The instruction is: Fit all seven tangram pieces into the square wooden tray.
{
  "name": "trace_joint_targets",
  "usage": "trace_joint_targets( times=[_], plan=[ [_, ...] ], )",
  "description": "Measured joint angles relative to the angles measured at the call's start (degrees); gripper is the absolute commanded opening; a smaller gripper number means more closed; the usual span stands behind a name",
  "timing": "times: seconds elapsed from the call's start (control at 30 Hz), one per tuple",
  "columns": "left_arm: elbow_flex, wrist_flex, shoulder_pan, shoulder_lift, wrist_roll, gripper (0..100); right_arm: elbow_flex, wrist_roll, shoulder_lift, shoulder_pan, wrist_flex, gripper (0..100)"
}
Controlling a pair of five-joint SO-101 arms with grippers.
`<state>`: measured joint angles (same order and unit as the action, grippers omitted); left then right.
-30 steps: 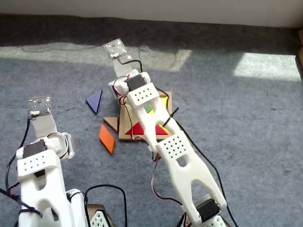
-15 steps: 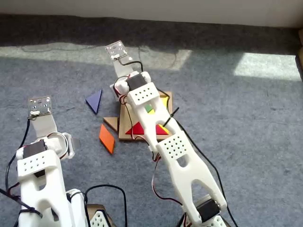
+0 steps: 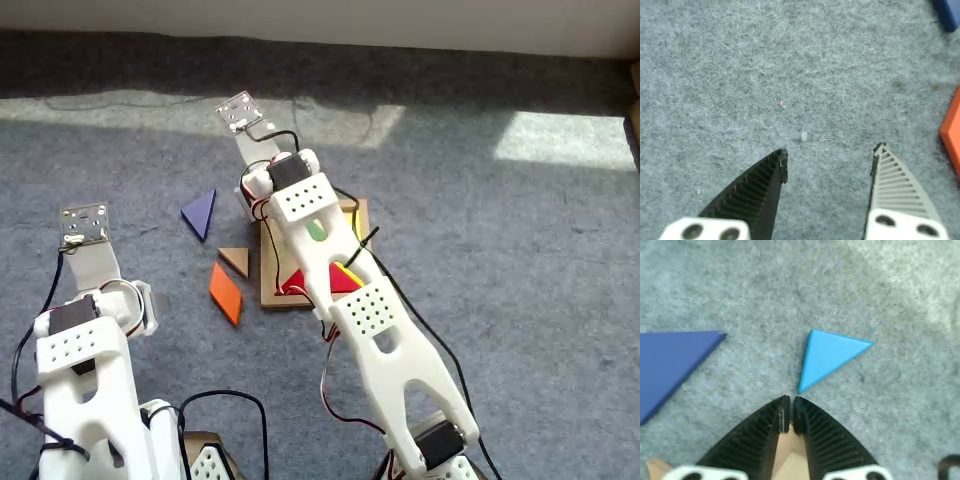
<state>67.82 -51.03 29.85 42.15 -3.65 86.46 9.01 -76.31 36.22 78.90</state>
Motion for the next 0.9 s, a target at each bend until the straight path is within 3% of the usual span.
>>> trace_joint_targets(
  times=[0.43,0.73,0.9],
  plan=[
    [-1.41,0.0,0.0,-0.09,0.0,27,7.65,0.09,7.3,2.64,20.66,1.1],
    [-16.44,-6.15,0.0,-0.09,0.0,27,7.38,0.18,15.74,3.6,21.19,0.4],
    [-25.58,-13.27,-3.69,-0.79,-2.37,27,-11.25,0.18,31.56,3.87,21.19,0.4]
  ],
)
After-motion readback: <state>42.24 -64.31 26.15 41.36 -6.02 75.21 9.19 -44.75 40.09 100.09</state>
